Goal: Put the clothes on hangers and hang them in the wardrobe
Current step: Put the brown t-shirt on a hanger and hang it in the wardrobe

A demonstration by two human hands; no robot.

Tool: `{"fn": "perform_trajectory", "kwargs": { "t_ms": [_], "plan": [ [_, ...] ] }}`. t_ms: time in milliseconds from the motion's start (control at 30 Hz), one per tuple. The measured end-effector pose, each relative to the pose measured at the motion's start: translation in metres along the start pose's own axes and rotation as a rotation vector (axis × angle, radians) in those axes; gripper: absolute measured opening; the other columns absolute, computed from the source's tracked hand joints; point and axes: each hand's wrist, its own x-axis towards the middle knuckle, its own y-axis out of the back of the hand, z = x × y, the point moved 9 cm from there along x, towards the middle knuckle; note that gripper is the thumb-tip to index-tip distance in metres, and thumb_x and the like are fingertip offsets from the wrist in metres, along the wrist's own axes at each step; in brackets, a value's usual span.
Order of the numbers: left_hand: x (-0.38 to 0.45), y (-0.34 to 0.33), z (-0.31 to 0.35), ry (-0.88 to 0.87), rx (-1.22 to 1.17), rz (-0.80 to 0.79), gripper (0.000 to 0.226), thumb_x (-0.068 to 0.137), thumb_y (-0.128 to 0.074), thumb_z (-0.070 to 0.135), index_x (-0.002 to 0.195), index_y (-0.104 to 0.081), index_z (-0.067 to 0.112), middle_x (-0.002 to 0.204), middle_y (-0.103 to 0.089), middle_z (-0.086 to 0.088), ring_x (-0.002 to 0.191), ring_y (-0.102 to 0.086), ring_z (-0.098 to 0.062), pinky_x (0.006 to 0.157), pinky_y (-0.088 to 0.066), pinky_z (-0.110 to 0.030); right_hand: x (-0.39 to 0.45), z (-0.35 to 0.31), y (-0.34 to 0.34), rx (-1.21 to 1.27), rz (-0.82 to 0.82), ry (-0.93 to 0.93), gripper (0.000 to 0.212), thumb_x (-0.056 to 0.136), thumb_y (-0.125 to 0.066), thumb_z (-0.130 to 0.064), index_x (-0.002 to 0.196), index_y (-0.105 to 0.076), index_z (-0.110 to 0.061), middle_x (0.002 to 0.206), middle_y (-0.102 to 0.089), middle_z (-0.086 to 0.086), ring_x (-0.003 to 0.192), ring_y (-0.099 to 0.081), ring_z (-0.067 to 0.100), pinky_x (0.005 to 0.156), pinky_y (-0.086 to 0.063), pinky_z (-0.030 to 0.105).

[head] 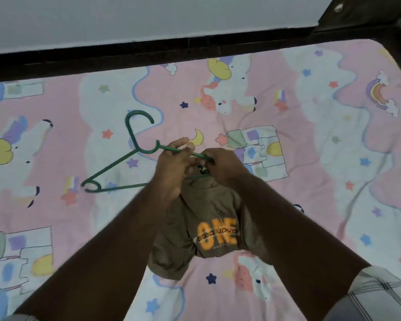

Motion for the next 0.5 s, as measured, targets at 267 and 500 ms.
{"fn": "perform_trajectory", "kwargs": {
  "t_ms": [267,500],
  "plan": [
    [0.021,-0.006,-0.017,-0.053,-0.1,0.137,0.008,0.099,-0.061,0.01,0.092,-0.064,0.009,0.101,-0.072,-0.008,0.095,-0.073,-0.022,0.09,-0.059,-0.033,-0.021,0.127,0.062,0.027,0.246,-0.403,0.028,0.087,-0.055,-0.006,0.107,-0.074,-0.011,0.117,-0.071,0.004,0.109,-0.063,0.024,0.088,-0.043,0.025],
    [0.02,-0.019,-0.022,-0.102,0.009,0.196,0.006,0.097,-0.064,0.006,0.098,-0.066,0.0,0.097,-0.074,-0.012,0.093,-0.075,-0.024,0.083,-0.061,-0.032,-0.01,0.134,0.026,0.029,0.091,-0.301,0.03,0.087,-0.069,-0.043,0.084,-0.077,-0.014,0.082,-0.073,0.002,0.08,-0.064,0.021,0.075,-0.048,0.032]
  ]
}}
